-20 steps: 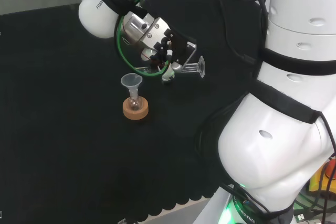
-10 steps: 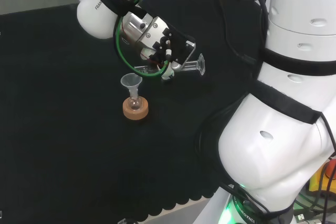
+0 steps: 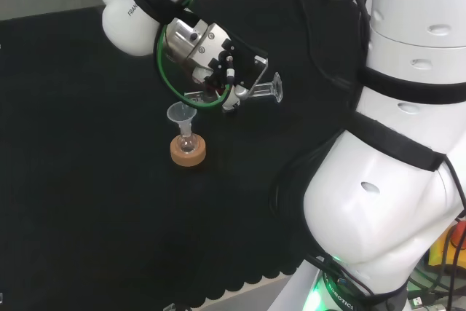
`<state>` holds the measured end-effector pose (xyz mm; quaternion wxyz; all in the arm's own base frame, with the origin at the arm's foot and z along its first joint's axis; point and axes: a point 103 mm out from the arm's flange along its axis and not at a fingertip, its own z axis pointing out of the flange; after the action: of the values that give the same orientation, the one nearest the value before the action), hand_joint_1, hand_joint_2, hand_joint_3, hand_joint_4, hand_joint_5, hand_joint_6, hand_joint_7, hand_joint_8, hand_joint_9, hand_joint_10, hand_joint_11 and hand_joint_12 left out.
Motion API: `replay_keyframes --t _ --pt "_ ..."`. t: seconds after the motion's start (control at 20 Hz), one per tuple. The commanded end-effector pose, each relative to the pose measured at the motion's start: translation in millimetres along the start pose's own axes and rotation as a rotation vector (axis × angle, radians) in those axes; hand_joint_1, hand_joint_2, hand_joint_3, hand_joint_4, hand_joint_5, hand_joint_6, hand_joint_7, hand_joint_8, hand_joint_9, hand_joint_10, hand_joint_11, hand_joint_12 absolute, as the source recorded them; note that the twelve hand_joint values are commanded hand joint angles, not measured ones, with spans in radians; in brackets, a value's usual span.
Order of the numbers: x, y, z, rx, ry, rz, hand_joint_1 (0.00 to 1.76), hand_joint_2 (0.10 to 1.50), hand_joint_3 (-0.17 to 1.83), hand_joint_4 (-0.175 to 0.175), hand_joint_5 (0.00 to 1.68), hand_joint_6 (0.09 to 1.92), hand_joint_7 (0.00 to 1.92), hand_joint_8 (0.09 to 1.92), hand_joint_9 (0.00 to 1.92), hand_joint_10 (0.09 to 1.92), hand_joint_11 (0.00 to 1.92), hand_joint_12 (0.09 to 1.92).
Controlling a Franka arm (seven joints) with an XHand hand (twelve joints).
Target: Pour the water from the graduated cylinder into the round-bottom flask.
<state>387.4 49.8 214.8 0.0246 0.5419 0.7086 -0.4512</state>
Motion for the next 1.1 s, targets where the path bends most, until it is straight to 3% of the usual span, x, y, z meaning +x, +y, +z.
replay_keyframes --t 0.05,1.1 --pt "0.7 0.0 -2.3 -0.002 -0.016 0.010 1.13 1.11 -0.01 -0.093 1.01 0.98 1.32 0.23 1.45 0.09 1.29 0.72" --pt "-4.2 -2.4 -4.7 -0.002 -0.047 0.043 1.13 1.11 -0.01 -0.091 1.01 0.98 1.32 0.23 1.45 0.09 1.29 0.72"
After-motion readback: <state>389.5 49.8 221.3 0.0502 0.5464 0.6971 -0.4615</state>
